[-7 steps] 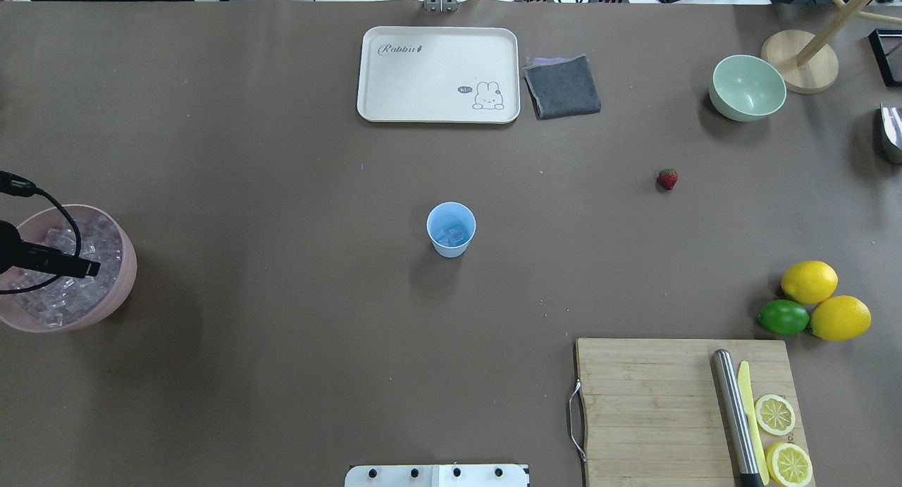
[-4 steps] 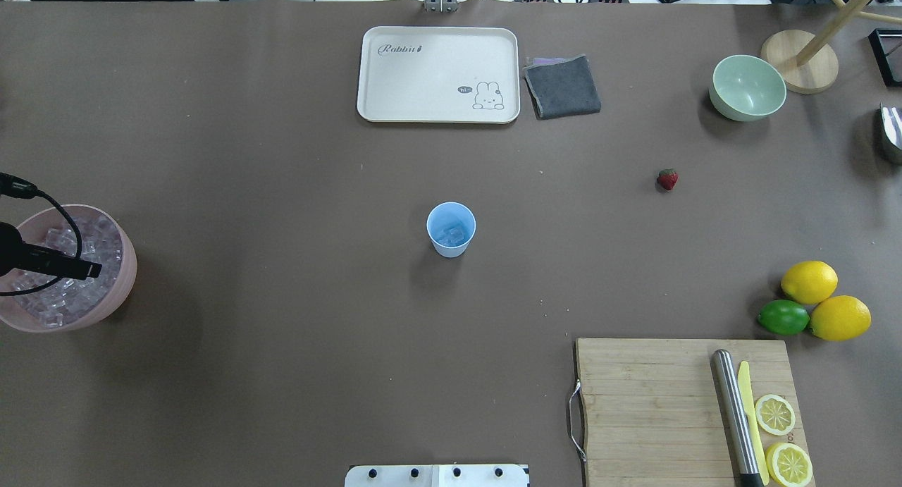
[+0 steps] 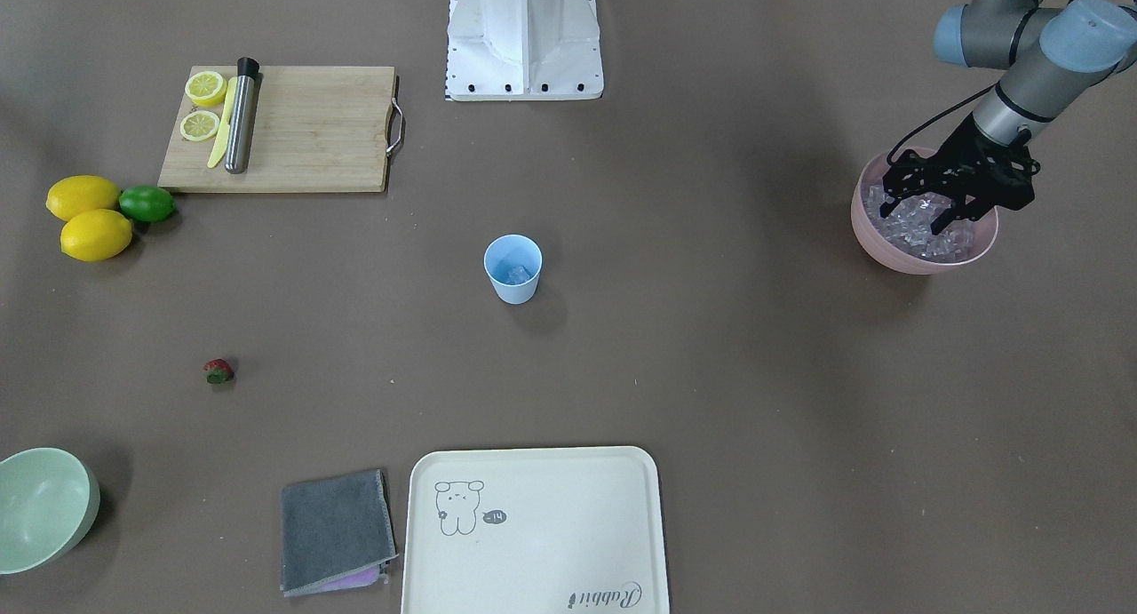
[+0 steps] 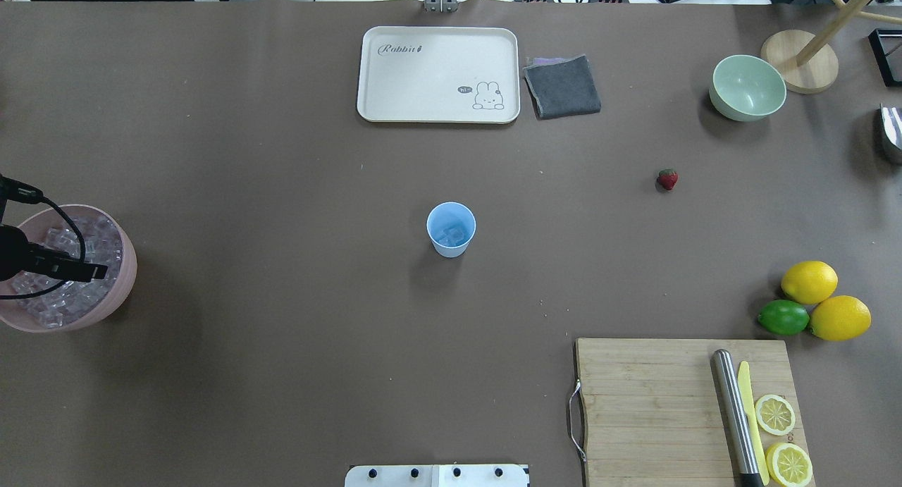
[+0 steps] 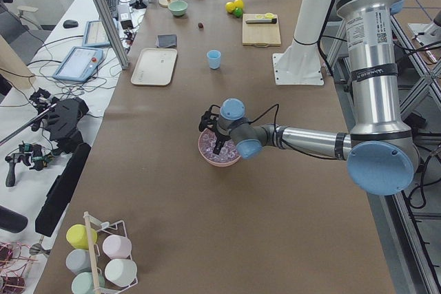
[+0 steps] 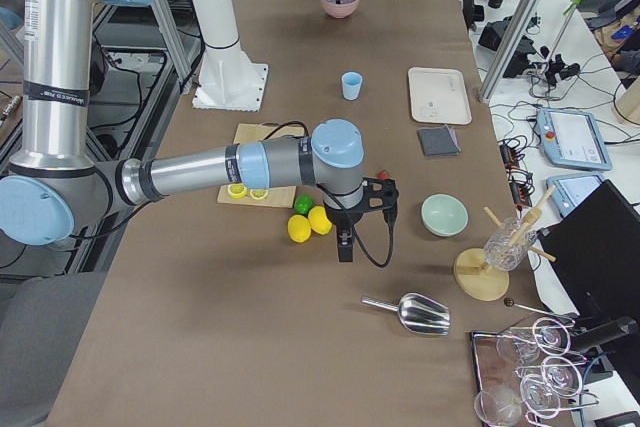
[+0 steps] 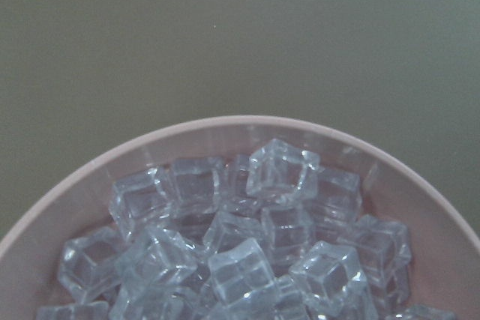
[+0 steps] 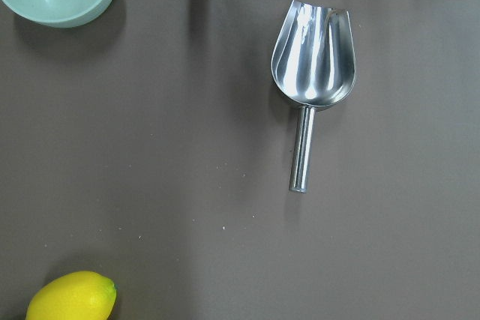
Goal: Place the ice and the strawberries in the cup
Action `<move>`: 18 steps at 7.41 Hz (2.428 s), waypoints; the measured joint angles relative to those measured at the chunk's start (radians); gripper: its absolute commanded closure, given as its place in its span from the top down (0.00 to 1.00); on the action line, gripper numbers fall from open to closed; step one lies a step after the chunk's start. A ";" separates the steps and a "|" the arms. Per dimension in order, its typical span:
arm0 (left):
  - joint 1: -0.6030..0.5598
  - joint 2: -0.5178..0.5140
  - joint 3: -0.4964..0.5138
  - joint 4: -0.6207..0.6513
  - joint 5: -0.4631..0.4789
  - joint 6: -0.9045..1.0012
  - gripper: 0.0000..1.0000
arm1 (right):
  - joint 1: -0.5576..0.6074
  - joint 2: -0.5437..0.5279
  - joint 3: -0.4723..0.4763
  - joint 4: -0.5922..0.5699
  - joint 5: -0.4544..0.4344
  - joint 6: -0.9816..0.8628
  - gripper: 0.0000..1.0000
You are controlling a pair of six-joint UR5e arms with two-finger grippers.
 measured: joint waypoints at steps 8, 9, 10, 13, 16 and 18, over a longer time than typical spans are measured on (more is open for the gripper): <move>-0.017 0.010 -0.024 -0.003 -0.037 0.006 0.00 | 0.001 0.000 0.003 0.000 0.000 0.000 1.00; -0.034 0.008 -0.028 -0.002 -0.059 0.007 0.00 | 0.001 0.000 0.002 0.000 0.000 0.000 1.00; -0.061 0.004 -0.033 -0.001 -0.092 0.013 0.00 | 0.001 0.000 0.002 0.000 0.000 0.000 1.00; -0.145 -0.031 -0.045 -0.002 -0.195 0.032 0.00 | 0.001 0.000 0.001 0.000 0.000 0.000 1.00; -0.147 -0.217 -0.070 -0.007 -0.202 -0.303 0.00 | 0.000 0.000 0.002 0.000 0.000 0.000 1.00; -0.064 -0.375 -0.069 -0.003 -0.138 -0.586 0.00 | 0.000 0.000 0.002 0.000 0.000 0.000 1.00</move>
